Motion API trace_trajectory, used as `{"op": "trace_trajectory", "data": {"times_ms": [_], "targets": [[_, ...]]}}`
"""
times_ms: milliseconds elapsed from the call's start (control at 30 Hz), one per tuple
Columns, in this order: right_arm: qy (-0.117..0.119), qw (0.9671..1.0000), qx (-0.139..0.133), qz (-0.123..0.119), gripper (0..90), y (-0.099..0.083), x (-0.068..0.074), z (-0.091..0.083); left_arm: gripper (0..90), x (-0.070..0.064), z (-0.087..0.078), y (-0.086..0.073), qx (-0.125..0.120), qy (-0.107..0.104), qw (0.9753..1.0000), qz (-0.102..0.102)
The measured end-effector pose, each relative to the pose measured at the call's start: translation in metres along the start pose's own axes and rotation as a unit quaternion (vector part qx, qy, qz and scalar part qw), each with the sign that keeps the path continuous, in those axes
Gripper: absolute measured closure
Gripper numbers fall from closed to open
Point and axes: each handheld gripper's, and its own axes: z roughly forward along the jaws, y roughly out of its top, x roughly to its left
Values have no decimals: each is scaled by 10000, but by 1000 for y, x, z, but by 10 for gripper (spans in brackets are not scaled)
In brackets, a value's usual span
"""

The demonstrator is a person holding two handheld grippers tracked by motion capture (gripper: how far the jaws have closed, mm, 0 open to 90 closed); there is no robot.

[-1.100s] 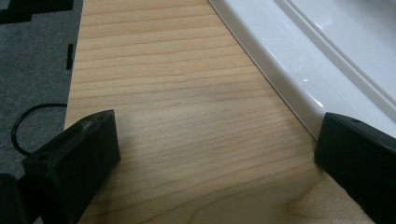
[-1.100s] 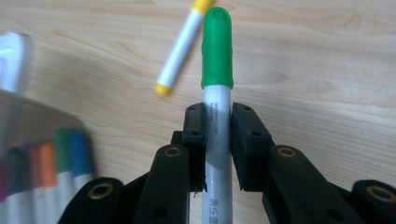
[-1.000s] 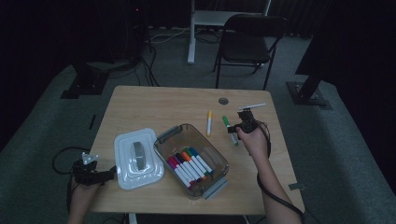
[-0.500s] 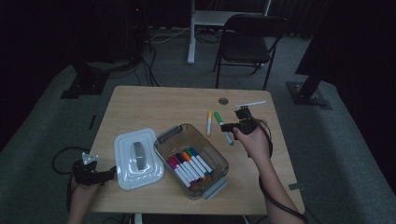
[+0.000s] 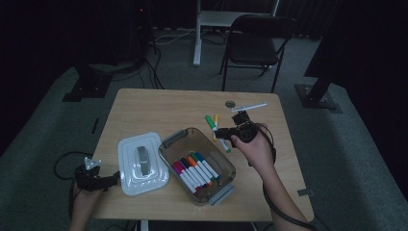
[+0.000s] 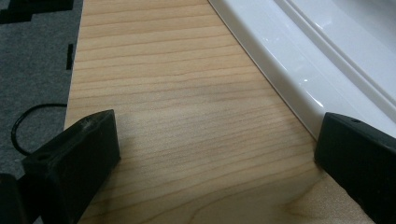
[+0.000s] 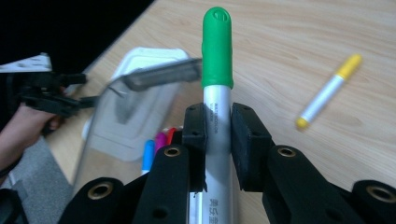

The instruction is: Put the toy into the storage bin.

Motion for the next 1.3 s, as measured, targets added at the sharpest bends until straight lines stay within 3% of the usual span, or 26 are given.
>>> {"op": "trace_trajectory", "data": {"times_ms": [333, 700, 933, 1167, 1300], "targets": [[378, 9986, 160, -333, 767, 1, 34, 7, 5, 0, 0, 0, 4, -1, 10000, 5], [778, 9933, 590, -616, 767, -8, 65, 38, 5, 0, 0, 0, 1, -4, 10000, -10], [893, 9906, 842, -603, 767, -17, 71, 57, 5, 0, 0, 0, 8, -4, 10000, 0], [833, 9882, 1127, -618, 767, -23, 73, 73, 5, 0, 0, 0, 2, -1, 10000, 0], [805, 9849, 1402, -619, 767, -29, 74, 89, 6, 0, 0, 0, 4, -1, 10000, 4]]}}
